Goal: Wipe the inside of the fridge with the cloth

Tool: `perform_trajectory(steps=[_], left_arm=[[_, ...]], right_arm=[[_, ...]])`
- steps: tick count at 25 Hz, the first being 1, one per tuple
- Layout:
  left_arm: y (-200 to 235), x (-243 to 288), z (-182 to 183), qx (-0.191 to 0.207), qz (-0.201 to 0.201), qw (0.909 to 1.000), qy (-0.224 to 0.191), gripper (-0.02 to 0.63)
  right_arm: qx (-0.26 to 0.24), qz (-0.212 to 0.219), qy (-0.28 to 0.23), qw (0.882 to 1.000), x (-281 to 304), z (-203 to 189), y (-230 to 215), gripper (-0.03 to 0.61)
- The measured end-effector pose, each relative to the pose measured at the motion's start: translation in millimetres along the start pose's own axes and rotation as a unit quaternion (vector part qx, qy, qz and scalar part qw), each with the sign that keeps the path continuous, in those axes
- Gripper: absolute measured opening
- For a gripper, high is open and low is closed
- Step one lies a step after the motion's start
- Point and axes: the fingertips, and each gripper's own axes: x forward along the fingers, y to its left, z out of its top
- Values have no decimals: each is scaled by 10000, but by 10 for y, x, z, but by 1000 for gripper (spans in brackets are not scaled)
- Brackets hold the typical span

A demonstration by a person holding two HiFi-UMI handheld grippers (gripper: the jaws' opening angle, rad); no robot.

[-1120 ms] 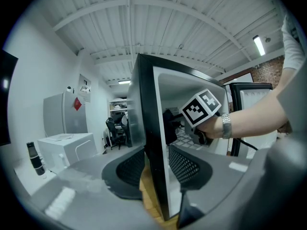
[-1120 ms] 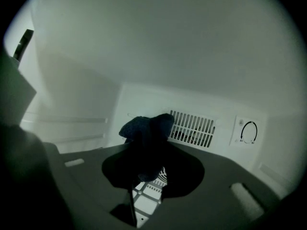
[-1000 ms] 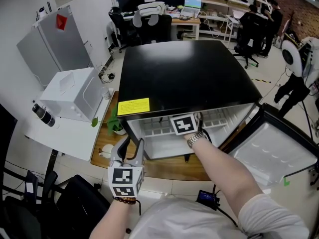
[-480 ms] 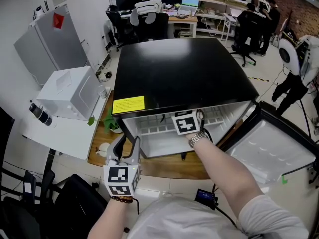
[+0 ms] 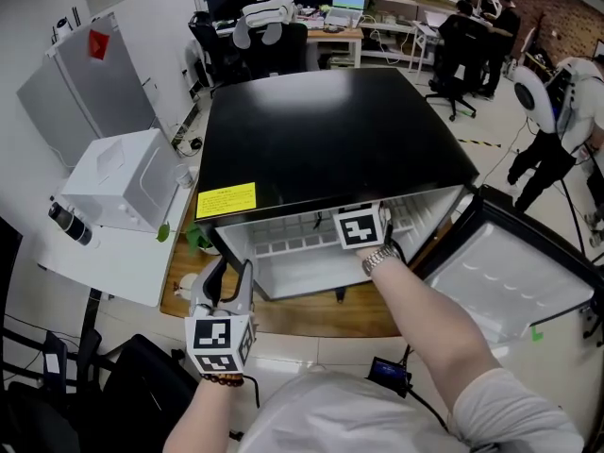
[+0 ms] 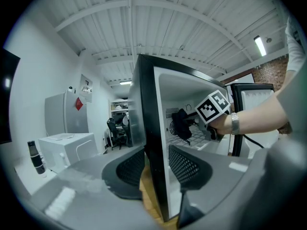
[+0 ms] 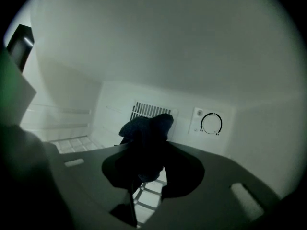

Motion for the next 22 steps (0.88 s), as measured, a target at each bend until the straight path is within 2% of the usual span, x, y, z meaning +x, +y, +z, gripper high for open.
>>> perform_trajectory(steps=[12, 22], left_arm=[[3, 0, -4, -9, 48, 10000, 18, 152], [10, 2, -6, -64, 130, 9999, 8, 152]], right_arm=[[-15, -135, 48, 9999, -41, -68, -217, 106], [122, -472, 194, 9986, -96, -186, -566, 106]])
